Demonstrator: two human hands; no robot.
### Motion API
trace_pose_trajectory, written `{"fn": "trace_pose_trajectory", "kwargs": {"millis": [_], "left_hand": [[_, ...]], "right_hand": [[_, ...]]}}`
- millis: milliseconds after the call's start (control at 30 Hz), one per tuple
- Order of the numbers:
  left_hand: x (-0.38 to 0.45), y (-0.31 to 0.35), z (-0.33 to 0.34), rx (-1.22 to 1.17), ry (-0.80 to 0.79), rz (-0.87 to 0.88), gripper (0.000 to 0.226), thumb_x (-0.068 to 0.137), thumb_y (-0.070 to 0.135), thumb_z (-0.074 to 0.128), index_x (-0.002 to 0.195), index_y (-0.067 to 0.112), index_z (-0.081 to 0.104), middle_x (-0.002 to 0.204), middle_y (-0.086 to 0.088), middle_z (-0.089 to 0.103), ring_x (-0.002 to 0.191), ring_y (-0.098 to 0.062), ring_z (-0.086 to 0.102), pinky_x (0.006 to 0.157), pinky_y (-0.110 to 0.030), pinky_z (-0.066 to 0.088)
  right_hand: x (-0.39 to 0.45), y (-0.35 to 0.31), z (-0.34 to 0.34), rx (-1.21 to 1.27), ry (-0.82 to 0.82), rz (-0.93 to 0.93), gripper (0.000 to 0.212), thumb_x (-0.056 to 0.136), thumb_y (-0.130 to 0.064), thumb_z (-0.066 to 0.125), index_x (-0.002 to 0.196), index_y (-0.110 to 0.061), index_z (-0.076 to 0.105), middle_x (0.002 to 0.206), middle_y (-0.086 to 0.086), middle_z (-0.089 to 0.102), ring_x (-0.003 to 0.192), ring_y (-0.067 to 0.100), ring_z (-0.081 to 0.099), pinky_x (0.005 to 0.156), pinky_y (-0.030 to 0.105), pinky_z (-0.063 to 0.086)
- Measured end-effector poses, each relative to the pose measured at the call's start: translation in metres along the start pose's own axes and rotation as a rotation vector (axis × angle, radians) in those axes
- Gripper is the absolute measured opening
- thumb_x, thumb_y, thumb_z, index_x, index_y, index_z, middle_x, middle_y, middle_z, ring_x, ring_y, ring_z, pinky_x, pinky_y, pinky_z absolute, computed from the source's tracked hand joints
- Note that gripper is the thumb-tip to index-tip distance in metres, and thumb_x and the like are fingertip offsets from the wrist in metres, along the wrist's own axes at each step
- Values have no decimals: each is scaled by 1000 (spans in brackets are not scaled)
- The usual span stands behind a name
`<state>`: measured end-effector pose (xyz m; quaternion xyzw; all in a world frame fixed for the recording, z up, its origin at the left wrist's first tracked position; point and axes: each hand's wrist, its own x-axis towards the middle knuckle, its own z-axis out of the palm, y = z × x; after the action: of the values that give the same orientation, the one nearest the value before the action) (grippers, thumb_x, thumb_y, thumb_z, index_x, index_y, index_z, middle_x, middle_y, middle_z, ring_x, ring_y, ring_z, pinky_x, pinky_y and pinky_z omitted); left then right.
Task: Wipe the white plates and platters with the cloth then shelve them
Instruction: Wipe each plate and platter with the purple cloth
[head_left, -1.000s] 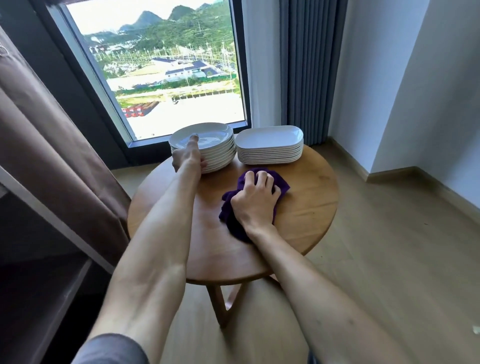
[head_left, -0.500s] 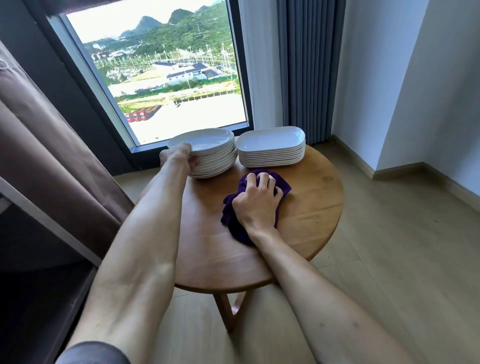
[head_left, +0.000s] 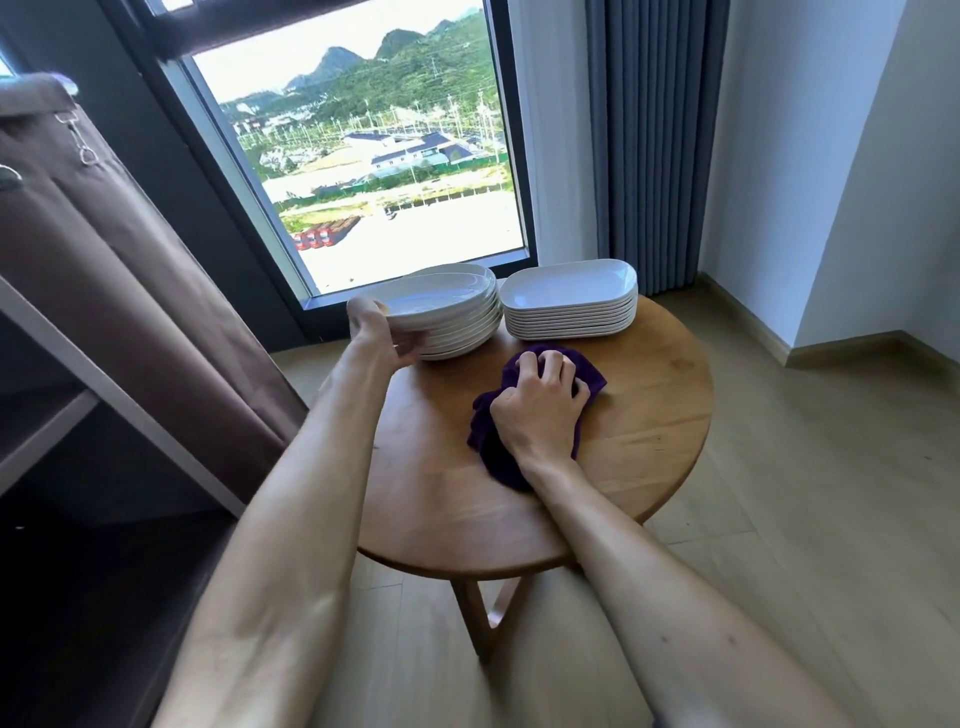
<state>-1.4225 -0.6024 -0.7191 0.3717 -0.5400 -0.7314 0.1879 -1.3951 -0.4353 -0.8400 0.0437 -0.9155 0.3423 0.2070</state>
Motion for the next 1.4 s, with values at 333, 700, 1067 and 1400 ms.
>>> {"fn": "trace_pose_trajectory", "kwargs": {"millis": [333,700,1067,1400], "left_hand": [[-75,-46,-61,-328,47,255,31,89,18,39,100,10,67,99,-14,71,91,-34,67,74,-37,52],[-107,-118,-99,-428,206,139,36,83,15,42,107,11,68,108,-15,67,106,-39,64,85,-42,54],[-115,-124,-76,-467,250,209,45,62,12,51,105,3,61,109,-18,65,102,-38,63,102,-49,50],[-137,-133,-67,-741,269,207,66,56,14,53,120,7,68,126,-22,68,113,-43,65,106,-49,52]], "right_hand": [[3,5,3,83,1,17,28,88,-32,57,109,-17,66,124,6,56,126,27,44,105,48,33],[22,5,-37,691,152,429,17,92,-23,70,96,-6,71,98,11,74,94,30,68,85,25,46],[3,-79,-96,709,-542,-159,14,84,-27,77,92,-16,80,90,0,78,91,15,72,90,38,57],[-43,-47,-32,687,-378,150,123,54,-30,98,154,-24,27,145,5,51,134,23,48,113,34,37]]}}
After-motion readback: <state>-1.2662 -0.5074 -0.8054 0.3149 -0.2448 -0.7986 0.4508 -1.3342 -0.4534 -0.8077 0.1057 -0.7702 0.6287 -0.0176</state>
